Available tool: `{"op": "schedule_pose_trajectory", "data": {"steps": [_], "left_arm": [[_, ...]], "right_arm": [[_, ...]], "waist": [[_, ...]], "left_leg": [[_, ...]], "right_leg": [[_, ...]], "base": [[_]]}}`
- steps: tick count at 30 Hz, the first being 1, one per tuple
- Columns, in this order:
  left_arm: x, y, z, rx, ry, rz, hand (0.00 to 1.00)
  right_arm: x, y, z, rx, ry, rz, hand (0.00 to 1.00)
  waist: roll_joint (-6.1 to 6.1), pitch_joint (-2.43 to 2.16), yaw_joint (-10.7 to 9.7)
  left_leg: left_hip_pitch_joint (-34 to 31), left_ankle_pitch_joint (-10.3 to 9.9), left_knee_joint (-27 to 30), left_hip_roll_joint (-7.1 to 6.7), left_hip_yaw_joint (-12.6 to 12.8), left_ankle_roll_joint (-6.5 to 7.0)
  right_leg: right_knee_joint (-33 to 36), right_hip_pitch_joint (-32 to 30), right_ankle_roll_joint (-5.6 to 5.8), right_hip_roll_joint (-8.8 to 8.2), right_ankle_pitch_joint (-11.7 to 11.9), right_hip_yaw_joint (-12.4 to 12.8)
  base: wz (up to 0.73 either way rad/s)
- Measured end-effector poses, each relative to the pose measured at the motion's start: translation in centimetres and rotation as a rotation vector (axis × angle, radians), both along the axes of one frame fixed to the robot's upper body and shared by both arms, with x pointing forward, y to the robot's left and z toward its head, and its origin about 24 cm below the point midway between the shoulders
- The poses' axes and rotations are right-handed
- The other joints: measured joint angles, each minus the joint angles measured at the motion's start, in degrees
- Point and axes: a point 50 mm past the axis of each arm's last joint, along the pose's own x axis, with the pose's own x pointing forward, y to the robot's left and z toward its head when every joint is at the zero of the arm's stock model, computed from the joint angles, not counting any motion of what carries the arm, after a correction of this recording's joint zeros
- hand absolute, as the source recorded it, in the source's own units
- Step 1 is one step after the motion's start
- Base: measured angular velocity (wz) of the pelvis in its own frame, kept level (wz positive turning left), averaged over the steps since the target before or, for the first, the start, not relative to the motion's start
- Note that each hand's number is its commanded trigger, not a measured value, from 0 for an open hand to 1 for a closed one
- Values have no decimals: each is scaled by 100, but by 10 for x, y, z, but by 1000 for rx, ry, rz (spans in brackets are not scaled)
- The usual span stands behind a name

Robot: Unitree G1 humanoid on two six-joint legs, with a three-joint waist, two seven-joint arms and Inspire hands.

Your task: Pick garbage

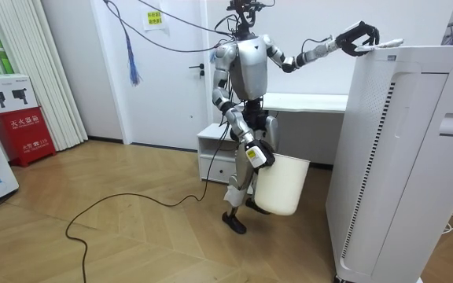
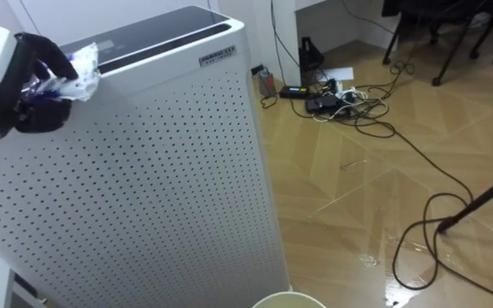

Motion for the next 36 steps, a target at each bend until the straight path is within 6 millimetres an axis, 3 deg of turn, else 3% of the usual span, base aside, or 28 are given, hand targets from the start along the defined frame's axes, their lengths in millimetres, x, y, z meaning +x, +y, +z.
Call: {"op": "schedule_pose_trajectory", "data": {"steps": [9, 12, 14, 18, 28, 36], "left_arm": [[0, 0, 1, -51, -16, -7, 100], [-3, -2, 8, -112, -55, -26, 100], [-10, -7, 15, -117, -86, -48, 100], [-22, -25, 26, -183, -139, -162, 100], [-46, -69, 28, -407, -88, -558, 100], [-51, -86, 22, -434, -5, -705, 100]], "right_arm": [[5, 3, 4, 22, -31, -10, 100], [7, 6, 4, 53, -42, -30, 100], [8, 8, 4, 60, -47, -33, 100], [12, 11, 6, 71, -67, -29, 100], [27, 24, 13, 87, -146, 45, 100], [30, 33, 16, 93, -166, 99, 100]], "waist": [[-12, 3, 3], [-108, 45, -9], [-142, 16, -4], [-269, 5, 62], [-240, -3, 193], [-237, -5, 215]], "left_leg": [[10, 2, -17, 3, 15, -2], [-39, 2, 9, 2, -6, -3], [-128, 1, 22, 2, -37, -3], [-207, 1, 40, 1, -83, -2], [-275, -17, 69, 8, -141, 20], [-353, -15, 117, -8, -226, 22]], "right_leg": [[41, 3, -9, -2, -10, -3], [86, -44, -14, -9, -61, -25], [88, -95, -16, -12, -59, -71], [81, -98, -17, -31, -58, -148], [85, -110, -16, -60, -58, -320], [74, -113, -15, -72, -58, -468]], "base": [[0], [8], [12], [10], [3], [7]]}}
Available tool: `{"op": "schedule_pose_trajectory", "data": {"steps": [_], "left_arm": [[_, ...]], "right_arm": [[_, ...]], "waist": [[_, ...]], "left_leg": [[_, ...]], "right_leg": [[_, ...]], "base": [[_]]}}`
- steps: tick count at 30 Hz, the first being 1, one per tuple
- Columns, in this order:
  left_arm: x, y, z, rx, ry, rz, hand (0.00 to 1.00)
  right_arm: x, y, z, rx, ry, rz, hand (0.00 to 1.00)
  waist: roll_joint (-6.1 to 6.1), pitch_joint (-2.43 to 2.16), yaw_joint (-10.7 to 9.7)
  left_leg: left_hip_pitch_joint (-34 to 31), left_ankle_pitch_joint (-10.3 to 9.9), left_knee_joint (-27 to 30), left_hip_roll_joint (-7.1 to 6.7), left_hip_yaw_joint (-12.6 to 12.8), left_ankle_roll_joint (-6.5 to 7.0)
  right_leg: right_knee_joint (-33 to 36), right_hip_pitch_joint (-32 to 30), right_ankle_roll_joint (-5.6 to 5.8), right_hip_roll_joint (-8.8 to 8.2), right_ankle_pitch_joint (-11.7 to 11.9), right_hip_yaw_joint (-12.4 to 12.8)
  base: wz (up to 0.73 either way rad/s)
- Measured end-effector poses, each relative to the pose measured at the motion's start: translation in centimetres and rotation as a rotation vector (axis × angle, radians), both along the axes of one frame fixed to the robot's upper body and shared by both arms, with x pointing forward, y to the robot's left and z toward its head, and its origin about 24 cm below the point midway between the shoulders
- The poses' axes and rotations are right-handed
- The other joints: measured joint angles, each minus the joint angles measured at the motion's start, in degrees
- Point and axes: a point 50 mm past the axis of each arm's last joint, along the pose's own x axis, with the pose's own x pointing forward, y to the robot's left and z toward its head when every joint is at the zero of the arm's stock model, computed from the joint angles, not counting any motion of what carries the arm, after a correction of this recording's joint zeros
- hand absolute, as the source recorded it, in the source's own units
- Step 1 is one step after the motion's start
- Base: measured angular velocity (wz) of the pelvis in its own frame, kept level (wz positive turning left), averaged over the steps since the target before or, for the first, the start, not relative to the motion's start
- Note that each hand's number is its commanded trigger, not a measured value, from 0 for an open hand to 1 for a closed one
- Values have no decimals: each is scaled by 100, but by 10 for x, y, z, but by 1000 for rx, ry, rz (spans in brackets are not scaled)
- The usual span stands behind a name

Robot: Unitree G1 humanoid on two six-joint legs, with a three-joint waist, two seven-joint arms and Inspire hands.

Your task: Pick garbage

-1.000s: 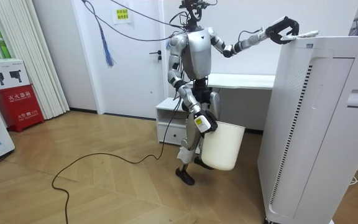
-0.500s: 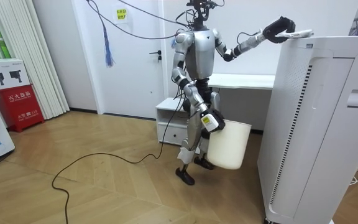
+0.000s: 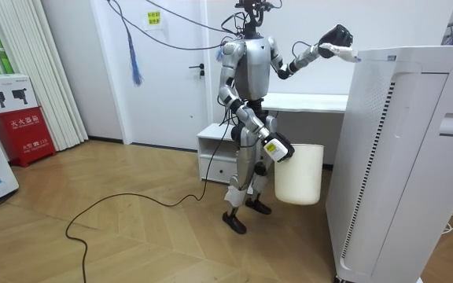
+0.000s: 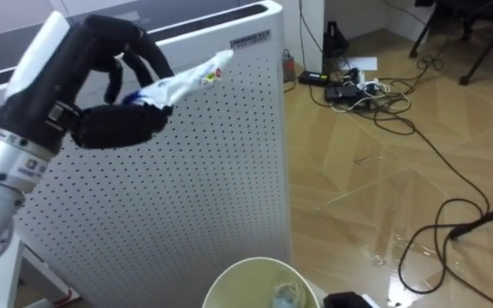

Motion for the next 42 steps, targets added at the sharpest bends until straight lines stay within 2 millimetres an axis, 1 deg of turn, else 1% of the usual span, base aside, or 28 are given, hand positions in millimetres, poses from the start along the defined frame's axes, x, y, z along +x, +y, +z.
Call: {"op": "schedule_pose_trajectory", "data": {"steps": [1, 4, 8, 10, 13, 15, 16, 17, 20, 22, 23, 25, 27, 30, 32, 34, 36, 38, 39, 40, 42], "left_arm": [[0, -3, -2, 6, 16, -20, 100], [-2, -10, -11, 6, 80, -86, 100], [-6, -17, -28, 5, 153, -130, 100], [-5, -17, -48, 7, 232, -129, 100], [-3, -15, -66, 27, 311, -117, 100], [-1, -13, -72, 33, 339, -116, 100], [1, -11, -77, 35, 361, -109, 100], [1, -10, -80, 36, 374, -103, 100], [1, -5, -98, 39, 444, -80, 100], [3, -6, -119, 59, 530, -76, 100], [3, -6, -125, 63, 550, -77, 100], [0, -8, -143, 72, 626, -77, 100], [-2, -10, -152, 74, 663, -84, 100], [-4, -14, -169, 77, 730, -85, 100], [-6, -13, -180, 103, 772, -77, 100], [-7, -10, -190, 132, 815, -67, 100], [-9, -8, -196, 137, 840, -60, 100], [-11, -10, -200, 147, 856, -70, 100], [-14, -12, -202, 152, 867, -82, 69], [-16, -15, -206, 165, 886, -102, 0], [-20, -18, -214, 193, 918, -121, 0]], "right_arm": [[-1, 1, 0, -5, 5, 12, 100], [-1, 2, -1, -11, 7, 29, 100], [2, 6, -1, -12, 6, 50, 100], [6, 9, -2, -17, 11, 64, 100], [16, 9, -2, -24, 7, 65, 100], [24, 8, 0, -31, -9, 63, 100], [27, 7, 0, -35, -15, 60, 100], [28, 7, 1, -36, -17, 59, 100], [32, 7, 0, -26, -31, 46, 100], [35, 8, -3, -10, -13, 24, 100], [36, 9, -2, -11, -12, 27, 100], [40, 10, -2, -9, -13, 27, 100], [41, 11, -2, -3, -16, 24, 100], [46, 15, -3, -4, -9, 35, 100], [46, 16, -2, -1, -9, 39, 100], [47, 16, -2, 0, -10, 38, 100], [46, 16, -3, 13, -4, 21, 100], [45, 15, -4, 16, -1, 15, 100], [45, 16, -4, 17, 1, 18, 100], [45, 17, -5, 16, 6, 27, 100], [45, 20, -6, 9, 16, 46, 100]], "waist": [[-2, 1, 21], [-4, 3, 129], [-28, 19, 121], [-53, 39, 125], [-104, 81, 116], [-112, 90, 117], [-116, 93, 121], [-116, 93, 125], [-117, 97, 113], [-115, 99, 108], [-116, 100, 99], [-136, 112, 84], [-147, 120, 76], [-190, 148, 50], [-202, 157, 34], [-234, 177, 4], [-253, 189, -49], [-278, 202, -57], [-300, 204, -65], [-330, 204, -66], [-348, 201, -65]], "left_leg": [[-21, 0, 3, 0, -17, 0], [-133, 1, 21, 0, -43, 0], [-318, 3, 87, -9, -125, 3], [-339, 3, 86, -11, -149, 3], [-504, 4, 170, -14, -240, 2], [-672, 10, 249, -14, -281, 12], [-721, 10, 268, -15, -286, 12], [-736, 10, 273, -17, -292, 13], [-803, 12, 285, -20, -327, 15], [-851, 12, 294, -22, -336, 15], [-877, 14, 296, -25, -344, 18], [-1021, 23, 324, -25, -357, 22], [-1169, 24, 369, -30, -414, 24], [-1300, 26, 389, -35, -425, 27], [-1345, 28, 389, -47, -423, 32], [-1401, 33, 389, -60, -425, 40], [-1426, 40, 387, -81, -437, 51], [-1443, 40, 387, -87, -423, 52], [-1452, 40, 387, -85, -410, 52], [-1452, 40, 388, -83, -407, 52], [-1451, 40, 389, -79, -407, 52]], "right_leg": [[1, -13, 0, -8, 0, -57], [11, -125, 0, -21, 0, -123], [34, -256, 0, -35, 0, -214], [35, -264, 0, -43, 0, -273], [60, -355, 0, -44, 0, -353], [122, -493, 0, -58, 0, -445], [120, -530, -1, -60, 0, -451], [120, -542, 0, -61, 0, -457], [123, -585, 0, -62, 0, -495], [125, -623, 0, -66, 0, -518], [125, -641, 0, -67, 0, -532], [150, -785, -1, -70, 0, -548], [200, -913, 0, -77, 0, -587], [231, -1047, -1, -83, 0, -601], [231, -1096, 0, -96, -1, -607], [238, -1155, 1, -111, -1, -616], [241, -1168, 14, -137, -9, -660], [309, -1218, 17, -150, -11, -665], [359, -1250, 17, -152, -11, -665], [392, -1273, 17, -153, -11, -657], [439, -1293, 17, -158, -11, -662]], "base": [[8], [0], [11], [5], [14], [15], [8], [5], [6], [0], [4], [5], [9], [2], [0], [0], [6], [0], [0], [0], [0]]}}
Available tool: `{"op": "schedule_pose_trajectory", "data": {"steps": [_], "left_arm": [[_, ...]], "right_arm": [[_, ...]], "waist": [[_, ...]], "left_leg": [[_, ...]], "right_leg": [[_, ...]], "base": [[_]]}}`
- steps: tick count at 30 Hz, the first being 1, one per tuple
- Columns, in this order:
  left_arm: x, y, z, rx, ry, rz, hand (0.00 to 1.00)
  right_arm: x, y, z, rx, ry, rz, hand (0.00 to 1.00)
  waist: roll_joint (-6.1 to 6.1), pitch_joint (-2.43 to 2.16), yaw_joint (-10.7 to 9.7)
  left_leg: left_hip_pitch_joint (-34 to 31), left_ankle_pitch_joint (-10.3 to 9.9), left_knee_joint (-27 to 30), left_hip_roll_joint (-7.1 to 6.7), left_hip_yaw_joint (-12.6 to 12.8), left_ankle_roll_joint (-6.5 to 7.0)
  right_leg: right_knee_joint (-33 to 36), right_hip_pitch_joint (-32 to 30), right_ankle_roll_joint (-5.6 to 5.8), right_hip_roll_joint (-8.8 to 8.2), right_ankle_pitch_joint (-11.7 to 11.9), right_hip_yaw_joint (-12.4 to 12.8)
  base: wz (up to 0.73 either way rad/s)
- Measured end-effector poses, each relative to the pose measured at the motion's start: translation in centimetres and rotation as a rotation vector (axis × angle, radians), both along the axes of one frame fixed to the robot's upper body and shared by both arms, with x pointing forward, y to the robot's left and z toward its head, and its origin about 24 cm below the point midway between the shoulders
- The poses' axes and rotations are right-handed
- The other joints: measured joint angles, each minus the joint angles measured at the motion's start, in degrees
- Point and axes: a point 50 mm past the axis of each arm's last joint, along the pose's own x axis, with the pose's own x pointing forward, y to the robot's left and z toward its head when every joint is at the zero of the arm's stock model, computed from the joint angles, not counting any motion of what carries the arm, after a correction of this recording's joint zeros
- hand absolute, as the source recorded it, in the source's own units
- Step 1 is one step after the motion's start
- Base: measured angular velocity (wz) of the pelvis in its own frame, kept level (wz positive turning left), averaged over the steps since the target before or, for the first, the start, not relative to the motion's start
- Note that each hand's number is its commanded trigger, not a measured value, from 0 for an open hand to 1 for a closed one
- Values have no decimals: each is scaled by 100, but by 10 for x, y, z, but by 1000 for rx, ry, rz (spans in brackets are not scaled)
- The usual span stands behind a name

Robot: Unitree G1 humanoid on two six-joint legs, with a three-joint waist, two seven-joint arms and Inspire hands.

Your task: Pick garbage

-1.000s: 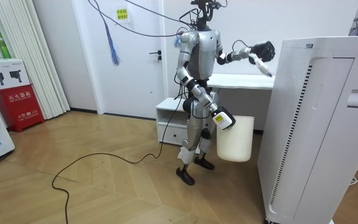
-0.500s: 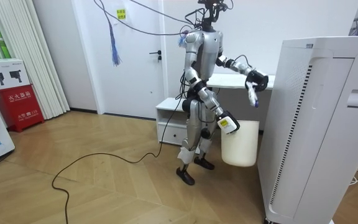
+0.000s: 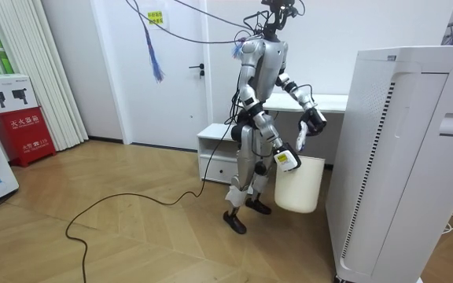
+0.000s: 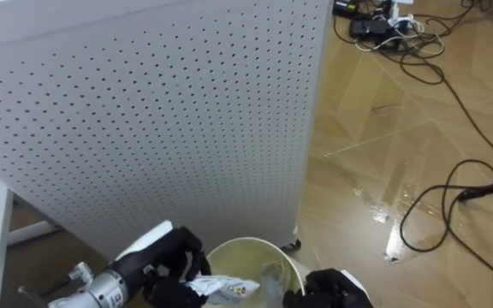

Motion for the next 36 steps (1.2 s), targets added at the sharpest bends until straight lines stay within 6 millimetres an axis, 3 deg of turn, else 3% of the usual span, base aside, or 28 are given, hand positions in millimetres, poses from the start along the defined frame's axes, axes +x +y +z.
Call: {"op": "schedule_pose_trajectory", "data": {"steps": [9, 23, 25, 32, 36], "left_arm": [[-11, -12, -19, 22, 98, -66, 0], [-13, -10, -21, 35, 123, -82, 0], [-20, -8, -27, 35, 149, -74, 0], [-30, -5, -36, 74, 172, -75, 0], [-45, 4, -48, 67, 225, -25, 0]], "right_arm": [[-2, 10, -3, 11, 15, 44, 100], [-5, 12, -6, 39, 35, 70, 100], [-10, 9, -11, 39, 67, 67, 100], [-21, 1, -19, 23, 117, 58, 100], [-37, -3, -27, 20, 161, 42, 100]], "waist": [[-16, 0, 8], [-41, -17, 11], [-47, -64, 4], [-78, -99, 1], [-94, -111, -92]], "left_leg": [[-55, 23, 23, -5, 96, 39], [-195, 53, 297, 0, 132, 92], [-90, 53, 254, -1, 123, 92], [16, 54, 181, -9, 135, 91], [156, 52, 128, -12, 141, 89]], "right_leg": [[126, -140, 10, -80, -13, -59], [343, -238, -1, -101, -32, -69], [275, -123, 0, -88, -33, -80], [271, -58, 1, -88, -45, -53], [172, 118, 6, -75, -48, -80]], "base": [[-6], [0], [0], [-1], [1]]}}
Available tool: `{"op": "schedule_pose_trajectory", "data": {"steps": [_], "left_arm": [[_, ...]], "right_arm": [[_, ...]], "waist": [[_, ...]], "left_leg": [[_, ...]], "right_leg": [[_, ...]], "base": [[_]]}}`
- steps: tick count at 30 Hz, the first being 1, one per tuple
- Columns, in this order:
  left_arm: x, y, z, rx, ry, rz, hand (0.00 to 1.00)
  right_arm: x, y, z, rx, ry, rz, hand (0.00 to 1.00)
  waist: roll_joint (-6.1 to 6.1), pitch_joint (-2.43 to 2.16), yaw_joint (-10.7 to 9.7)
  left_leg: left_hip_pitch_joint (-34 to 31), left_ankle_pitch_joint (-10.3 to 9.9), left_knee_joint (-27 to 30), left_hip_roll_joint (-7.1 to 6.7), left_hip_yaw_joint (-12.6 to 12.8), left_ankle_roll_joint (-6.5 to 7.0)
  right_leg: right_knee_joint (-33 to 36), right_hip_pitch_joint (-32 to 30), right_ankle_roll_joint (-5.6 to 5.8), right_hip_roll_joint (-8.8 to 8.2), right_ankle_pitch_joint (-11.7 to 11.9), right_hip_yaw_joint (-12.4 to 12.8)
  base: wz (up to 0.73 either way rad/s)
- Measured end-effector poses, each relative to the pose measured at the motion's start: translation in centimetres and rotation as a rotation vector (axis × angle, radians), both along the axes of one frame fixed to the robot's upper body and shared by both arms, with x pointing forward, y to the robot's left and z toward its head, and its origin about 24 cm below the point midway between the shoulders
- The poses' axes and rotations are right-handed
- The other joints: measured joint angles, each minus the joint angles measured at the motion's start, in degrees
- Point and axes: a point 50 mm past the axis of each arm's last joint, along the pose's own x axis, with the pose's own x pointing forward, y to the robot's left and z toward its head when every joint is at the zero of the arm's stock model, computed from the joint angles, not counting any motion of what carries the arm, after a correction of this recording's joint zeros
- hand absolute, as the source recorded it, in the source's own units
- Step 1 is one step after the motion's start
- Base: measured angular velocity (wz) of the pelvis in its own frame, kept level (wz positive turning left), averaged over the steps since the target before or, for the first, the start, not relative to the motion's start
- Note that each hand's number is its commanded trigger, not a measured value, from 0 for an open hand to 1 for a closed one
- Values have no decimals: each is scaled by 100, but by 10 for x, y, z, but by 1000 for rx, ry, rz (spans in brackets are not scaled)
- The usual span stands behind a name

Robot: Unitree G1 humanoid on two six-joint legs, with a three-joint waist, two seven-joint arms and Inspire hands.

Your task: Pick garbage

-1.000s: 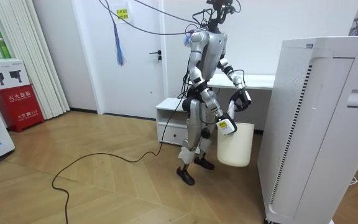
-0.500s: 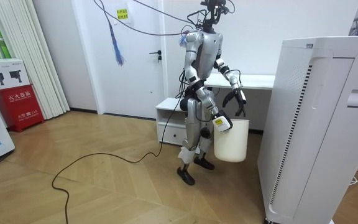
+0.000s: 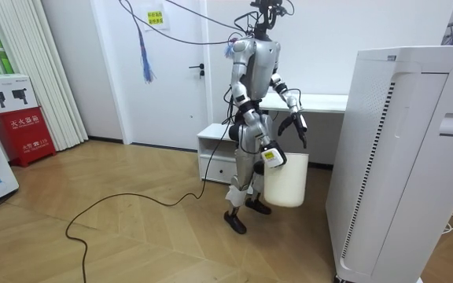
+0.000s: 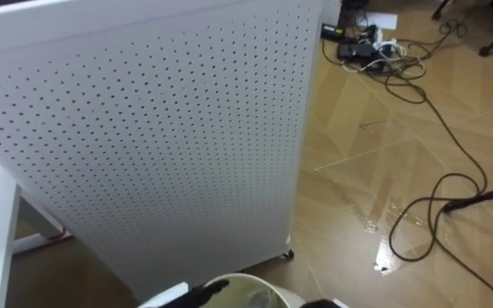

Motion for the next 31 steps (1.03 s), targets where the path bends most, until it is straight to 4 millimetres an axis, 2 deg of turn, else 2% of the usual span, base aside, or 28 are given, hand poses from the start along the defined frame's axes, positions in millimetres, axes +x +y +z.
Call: {"op": "schedule_pose_trajectory", "data": {"steps": [4, 7, 11, 14, 16, 23, 24, 26, 29, 31], "left_arm": [[-12, 6, -12, -6, 43, 71, 0], [-26, 10, -20, -5, 74, 118, 0], [-39, 18, -29, 6, 107, 165, 0], [-51, 28, -42, 35, 161, 215, 0], [-69, 38, -53, 56, 208, 294, 0], [-97, 63, -74, 17, 323, 566, 0], [-101, 66, -76, 7, 333, 602, 0], [-109, 72, -80, -7, 361, 675, 0], [-121, 79, -88, -27, 410, 825, 0], [-133, 82, -94, -55, 466, 930, 0]], "right_arm": [[-22, -5, -10, -12, 56, -11, 100], [-48, -7, -21, -6, 112, -31, 100], [-62, -9, -26, 6, 136, -72, 100], [-76, -14, -31, -3, 167, -92, 100], [-84, -16, -33, -17, 180, -94, 100], [-101, -30, -39, -51, 220, -207, 100], [-104, -31, -40, -59, 225, -234, 100], [-110, -34, -42, -70, 246, -266, 100], [-121, -41, -46, -82, 288, -332, 100], [-129, -42, -48, -79, 310, -400, 100]], "waist": [[-10, -10, -44], [-81, -78, -37], [-112, -99, -48], [-145, -100, -50], [-162, -117, -27], [-185, -110, -34], [-198, -94, -31], [-213, -93, -25], [-221, -113, -22], [-218, -107, -21]], "left_leg": [[105, 4, -46, 1, -1, -8], [294, 3, -157, -5, 1, -15], [426, 3, -232, 7, 10, -34], [648, 4, -369, -5, 2, -47], [785, -5, -483, -11, 8, -63], [1014, -24, -664, -9, 17, -100], [1077, -27, -693, -8, 18, -104], [1195, -33, -756, -12, 26, -114], [1306, -86, -761, 6, 39, -139], [1419, -132, -762, 12, 134, -164]], "right_leg": [[-65, 115, 0, 15, 0, -2], [-134, 271, 9, 25, -14, 19], [-337, 469, 7, 71, 27, -6], [-515, 696, 20, 91, 49, -9], [-607, 749, 23, 91, 49, 8], [-708, 953, 24, 116, 50, 8], [-730, 1010, 23, 120, 50, 5], [-796, 1122, 24, 126, 51, -3], [-809, 1221, 24, 150, 51, 3], [-813, 1342, 24, 184, 51, 10]], "base": [[0], [-1], [0], [0], [-9], [-3], [0], [-3], [-10], [-15]]}}
